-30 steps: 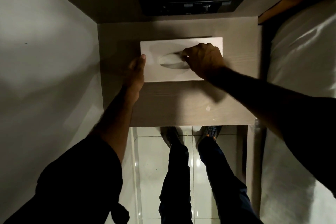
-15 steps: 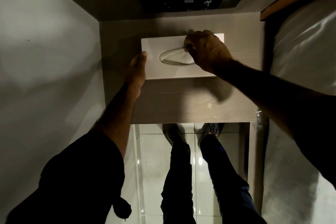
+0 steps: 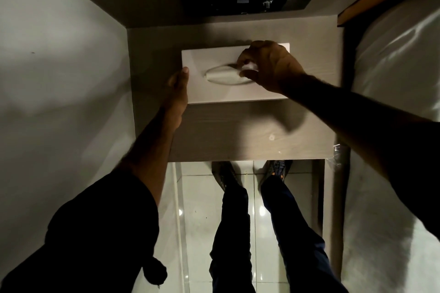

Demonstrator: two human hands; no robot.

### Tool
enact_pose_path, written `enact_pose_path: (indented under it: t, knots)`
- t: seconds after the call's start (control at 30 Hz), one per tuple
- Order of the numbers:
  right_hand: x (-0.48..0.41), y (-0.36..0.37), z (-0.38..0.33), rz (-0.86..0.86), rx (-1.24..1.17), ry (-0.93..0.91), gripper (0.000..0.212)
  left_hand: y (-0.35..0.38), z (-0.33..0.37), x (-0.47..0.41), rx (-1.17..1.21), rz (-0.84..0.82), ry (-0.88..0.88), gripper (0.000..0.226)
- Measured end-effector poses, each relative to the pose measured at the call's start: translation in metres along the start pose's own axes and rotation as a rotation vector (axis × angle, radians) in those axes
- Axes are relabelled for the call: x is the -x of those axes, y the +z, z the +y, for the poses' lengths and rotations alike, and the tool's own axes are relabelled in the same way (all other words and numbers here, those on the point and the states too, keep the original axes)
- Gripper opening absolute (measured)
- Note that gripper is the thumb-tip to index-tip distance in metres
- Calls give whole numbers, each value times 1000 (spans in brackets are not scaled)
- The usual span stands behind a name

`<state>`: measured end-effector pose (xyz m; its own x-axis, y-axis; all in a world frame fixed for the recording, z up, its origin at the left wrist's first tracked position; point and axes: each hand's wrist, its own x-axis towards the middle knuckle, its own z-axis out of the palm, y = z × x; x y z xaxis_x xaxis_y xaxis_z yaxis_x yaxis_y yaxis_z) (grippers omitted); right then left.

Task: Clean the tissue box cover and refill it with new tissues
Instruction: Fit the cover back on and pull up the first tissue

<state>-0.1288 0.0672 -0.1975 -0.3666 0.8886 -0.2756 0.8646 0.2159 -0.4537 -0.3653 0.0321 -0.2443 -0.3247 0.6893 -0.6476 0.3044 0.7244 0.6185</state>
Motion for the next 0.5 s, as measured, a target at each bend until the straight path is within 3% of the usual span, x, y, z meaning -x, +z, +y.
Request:
enact_pose_path:
  t: [0.17,0.33,0.5]
  knots:
    - [6,-1,6,-15,-4,22,40,0,-1,2,15,14,-2,47]
    - [8,3,11,-2,-4,29,35,2,-6,4,6,49,65,52]
    - [3,7,7,28,28,17,26,1,-12,1,1,14,8,61]
